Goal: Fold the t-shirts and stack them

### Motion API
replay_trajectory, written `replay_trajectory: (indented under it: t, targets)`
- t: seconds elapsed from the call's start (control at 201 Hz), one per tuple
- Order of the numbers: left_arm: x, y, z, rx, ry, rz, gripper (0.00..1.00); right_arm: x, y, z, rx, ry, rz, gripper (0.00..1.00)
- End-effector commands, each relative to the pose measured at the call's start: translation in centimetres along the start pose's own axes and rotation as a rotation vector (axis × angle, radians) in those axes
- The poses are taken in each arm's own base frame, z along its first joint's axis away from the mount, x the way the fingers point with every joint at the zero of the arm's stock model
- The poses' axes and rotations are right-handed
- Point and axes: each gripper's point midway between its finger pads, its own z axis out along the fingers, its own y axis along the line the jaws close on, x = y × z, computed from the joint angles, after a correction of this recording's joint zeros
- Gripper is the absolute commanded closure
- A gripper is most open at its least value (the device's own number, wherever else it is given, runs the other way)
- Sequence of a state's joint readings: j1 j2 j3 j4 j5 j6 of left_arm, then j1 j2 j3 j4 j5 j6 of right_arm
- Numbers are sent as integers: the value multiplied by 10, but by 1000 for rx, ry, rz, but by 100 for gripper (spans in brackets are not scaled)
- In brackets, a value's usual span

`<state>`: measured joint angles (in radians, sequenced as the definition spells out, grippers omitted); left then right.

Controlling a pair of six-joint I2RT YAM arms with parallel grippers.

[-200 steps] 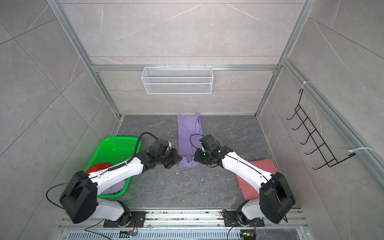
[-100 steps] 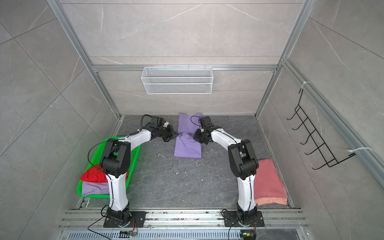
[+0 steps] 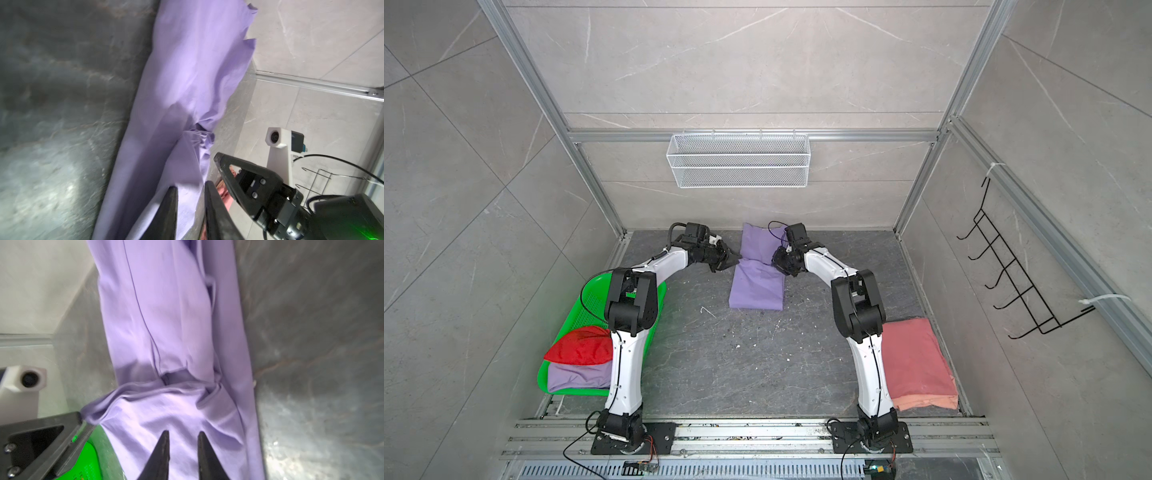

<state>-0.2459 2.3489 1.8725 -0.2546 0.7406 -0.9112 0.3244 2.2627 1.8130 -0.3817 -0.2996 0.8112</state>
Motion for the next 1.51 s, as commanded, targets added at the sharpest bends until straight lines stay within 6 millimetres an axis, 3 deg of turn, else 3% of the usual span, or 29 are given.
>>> replay_trajectory:
  t: [0.0, 0.125, 0.134, 0.159, 0.269, 0.463, 0.672, 0.832, 0.976, 1.255, 1.504]
  targets:
    - [-19, -18, -16, 60, -18, 42, 65, -30, 8, -19, -28, -86, 16, 64]
    - [-30, -18, -30, 59, -56, 59, 54, -33, 2, -34, -12, -132, 31, 63]
    - [-30, -29, -39, 67, -72, 79, 53, -33, 0, -35, -10, -134, 33, 63]
    - [-30, -31, -45, 61, -83, 89, 51, -31, -1, -37, -7, -137, 35, 63]
    - [-24, -23, -61, -3, -109, 106, 45, -17, -7, -46, -8, -111, 38, 62]
    - [19, 5, -81, -99, -92, 76, 34, 31, -26, -65, -16, -47, 73, 51]
    - [89, 56, -95, -254, -29, -42, 32, 95, -40, -73, -46, 55, 125, 43]
    - [136, 79, -85, -288, 30, -108, 32, 128, -57, -70, -44, 98, 162, 39]
    - [152, 90, -71, -282, 34, -143, 33, 143, -59, -62, -74, 125, 185, 38]
    - [147, 95, -45, -253, 12, -186, 33, 149, -63, -39, -107, 120, 259, 37]
    - [141, 97, -23, -181, 25, -234, 42, 157, -73, -23, -64, 105, 310, 41]
